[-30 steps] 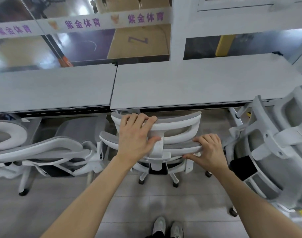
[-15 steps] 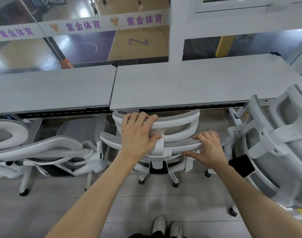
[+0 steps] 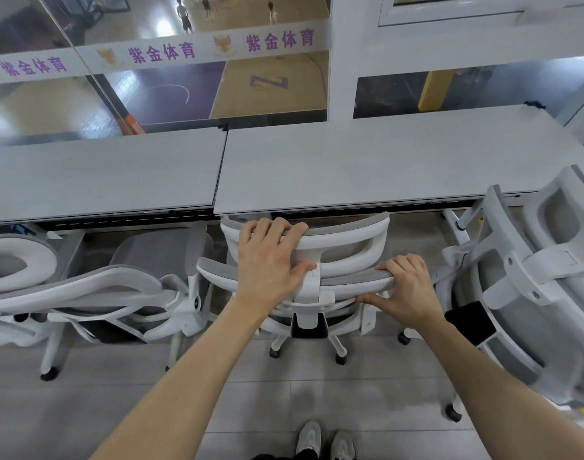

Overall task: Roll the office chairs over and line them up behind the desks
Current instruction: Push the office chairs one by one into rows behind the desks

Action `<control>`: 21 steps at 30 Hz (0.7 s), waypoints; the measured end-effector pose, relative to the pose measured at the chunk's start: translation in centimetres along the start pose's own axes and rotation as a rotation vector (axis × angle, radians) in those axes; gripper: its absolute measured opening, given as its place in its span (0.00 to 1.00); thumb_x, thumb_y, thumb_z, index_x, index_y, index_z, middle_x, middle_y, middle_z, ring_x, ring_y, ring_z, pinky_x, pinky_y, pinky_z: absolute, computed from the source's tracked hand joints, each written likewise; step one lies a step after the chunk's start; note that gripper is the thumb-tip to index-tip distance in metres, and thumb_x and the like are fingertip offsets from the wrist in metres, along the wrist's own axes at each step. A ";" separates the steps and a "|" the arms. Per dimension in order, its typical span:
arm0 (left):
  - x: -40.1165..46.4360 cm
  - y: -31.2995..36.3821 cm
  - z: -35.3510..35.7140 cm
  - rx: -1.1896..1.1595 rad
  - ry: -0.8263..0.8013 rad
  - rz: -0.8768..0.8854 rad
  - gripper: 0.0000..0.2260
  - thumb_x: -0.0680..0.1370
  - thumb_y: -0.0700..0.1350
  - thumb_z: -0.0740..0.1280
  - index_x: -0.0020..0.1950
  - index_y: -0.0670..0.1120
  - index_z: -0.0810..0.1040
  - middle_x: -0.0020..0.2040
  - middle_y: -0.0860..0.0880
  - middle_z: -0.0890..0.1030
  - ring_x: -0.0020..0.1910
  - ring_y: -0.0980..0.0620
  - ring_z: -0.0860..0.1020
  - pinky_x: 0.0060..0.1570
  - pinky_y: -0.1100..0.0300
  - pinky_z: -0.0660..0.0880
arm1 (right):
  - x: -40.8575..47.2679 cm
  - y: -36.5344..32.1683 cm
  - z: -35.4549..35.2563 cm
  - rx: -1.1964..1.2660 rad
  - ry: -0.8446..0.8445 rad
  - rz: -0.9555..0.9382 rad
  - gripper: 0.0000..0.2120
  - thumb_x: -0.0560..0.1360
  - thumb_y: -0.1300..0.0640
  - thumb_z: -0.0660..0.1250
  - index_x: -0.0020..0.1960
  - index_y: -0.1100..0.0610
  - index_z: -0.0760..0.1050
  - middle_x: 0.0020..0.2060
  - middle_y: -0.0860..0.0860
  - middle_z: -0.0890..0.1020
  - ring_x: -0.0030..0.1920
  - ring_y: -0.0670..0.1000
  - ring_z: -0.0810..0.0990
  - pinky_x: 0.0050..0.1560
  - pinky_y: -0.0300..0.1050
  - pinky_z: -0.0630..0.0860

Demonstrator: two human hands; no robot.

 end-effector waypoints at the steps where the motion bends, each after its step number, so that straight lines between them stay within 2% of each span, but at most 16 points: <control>1: 0.1 0.0 0.0 0.003 0.002 0.002 0.30 0.69 0.65 0.81 0.65 0.50 0.84 0.54 0.49 0.81 0.52 0.43 0.78 0.60 0.44 0.71 | 0.1 0.0 0.0 0.003 0.004 -0.002 0.40 0.65 0.18 0.73 0.55 0.52 0.82 0.48 0.44 0.77 0.53 0.52 0.73 0.68 0.53 0.69; 13: 0.7 0.3 0.4 0.001 -0.038 -0.006 0.30 0.70 0.66 0.80 0.65 0.50 0.84 0.53 0.49 0.80 0.54 0.43 0.78 0.62 0.45 0.71 | 0.1 0.1 -0.5 0.040 -0.047 0.069 0.40 0.64 0.17 0.72 0.56 0.50 0.81 0.49 0.42 0.75 0.58 0.52 0.71 0.65 0.48 0.70; 21: 0.5 1.3 0.4 0.010 -0.017 -0.019 0.29 0.70 0.65 0.80 0.64 0.50 0.84 0.53 0.49 0.80 0.53 0.43 0.78 0.61 0.45 0.71 | 0.6 0.7 -1.0 0.025 -0.126 0.084 0.40 0.63 0.17 0.72 0.57 0.48 0.80 0.51 0.41 0.75 0.59 0.52 0.71 0.68 0.51 0.71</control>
Point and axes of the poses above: each hand's wrist, its own x-axis towards the middle knuckle, its own z-axis out of the palm, y = z × x, the point moved 4 cm from there along x, towards the middle knuckle
